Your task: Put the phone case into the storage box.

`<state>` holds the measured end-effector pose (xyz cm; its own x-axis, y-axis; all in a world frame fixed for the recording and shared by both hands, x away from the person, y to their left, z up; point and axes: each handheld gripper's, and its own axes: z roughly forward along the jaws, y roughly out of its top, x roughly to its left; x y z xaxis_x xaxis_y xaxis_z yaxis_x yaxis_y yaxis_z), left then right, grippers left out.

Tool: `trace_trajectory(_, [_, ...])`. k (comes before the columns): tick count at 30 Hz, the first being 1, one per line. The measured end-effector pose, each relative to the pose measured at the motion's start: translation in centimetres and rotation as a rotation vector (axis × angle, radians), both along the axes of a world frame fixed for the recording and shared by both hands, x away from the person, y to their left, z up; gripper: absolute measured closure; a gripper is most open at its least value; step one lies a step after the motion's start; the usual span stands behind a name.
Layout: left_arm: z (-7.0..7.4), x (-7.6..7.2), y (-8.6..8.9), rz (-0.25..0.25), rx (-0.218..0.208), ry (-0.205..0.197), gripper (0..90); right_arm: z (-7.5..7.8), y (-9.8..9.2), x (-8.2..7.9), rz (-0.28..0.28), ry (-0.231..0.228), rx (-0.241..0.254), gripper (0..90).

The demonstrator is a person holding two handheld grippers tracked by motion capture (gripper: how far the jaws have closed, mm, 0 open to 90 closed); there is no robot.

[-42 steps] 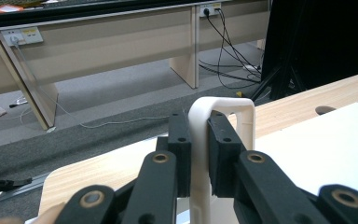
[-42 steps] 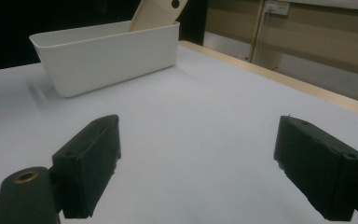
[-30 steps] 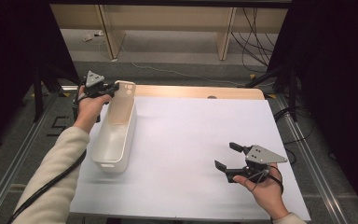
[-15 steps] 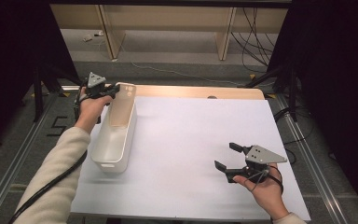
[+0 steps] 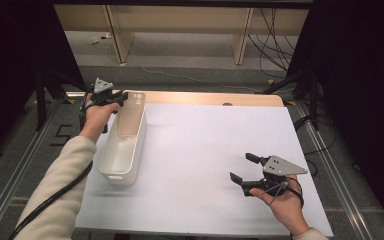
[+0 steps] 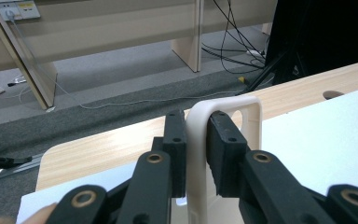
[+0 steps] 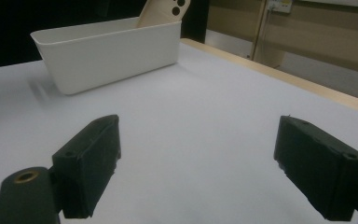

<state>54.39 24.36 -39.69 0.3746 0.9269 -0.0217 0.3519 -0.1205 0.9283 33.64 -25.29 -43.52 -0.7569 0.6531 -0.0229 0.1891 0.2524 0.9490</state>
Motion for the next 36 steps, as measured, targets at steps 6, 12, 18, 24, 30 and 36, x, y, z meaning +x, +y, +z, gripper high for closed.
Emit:
trace_trajectory(6, [0.0, 0.1, -0.2, 0.007, 0.006, 0.006, 74.4, 0.0, 0.0, 0.0, 0.0, 0.001, -0.001, 15.8])
trace_trajectory(12, [-0.2, 0.3, -0.3, 0.02, 0.01, 0.018, 69.4, -0.1, 0.1, 0.1, 0.005, -0.007, 0.014, 15.8])
trace_trajectory(18, [-0.1, 0.4, -0.7, 0.026, 0.03, 0.034, 57.4, 0.0, 0.0, 0.0, 0.007, 0.012, 0.0, 15.8])
trace_trajectory(24, [-0.1, 0.6, -0.9, 0.064, 0.038, 0.049, 42.9, 0.0, 0.0, -0.1, 0.007, 0.033, 0.003, 15.8])
trace_trajectory(30, [0.1, 0.6, -1.1, 0.063, 0.051, 0.045, 38.6, 0.0, -0.1, -0.1, -0.005, 0.017, -0.019, 15.8])
trace_trajectory(36, [0.7, 0.5, -0.9, 0.074, 0.049, 0.033, 37.5, -0.1, 0.0, 0.0, 0.007, 0.008, -0.002, 15.8])
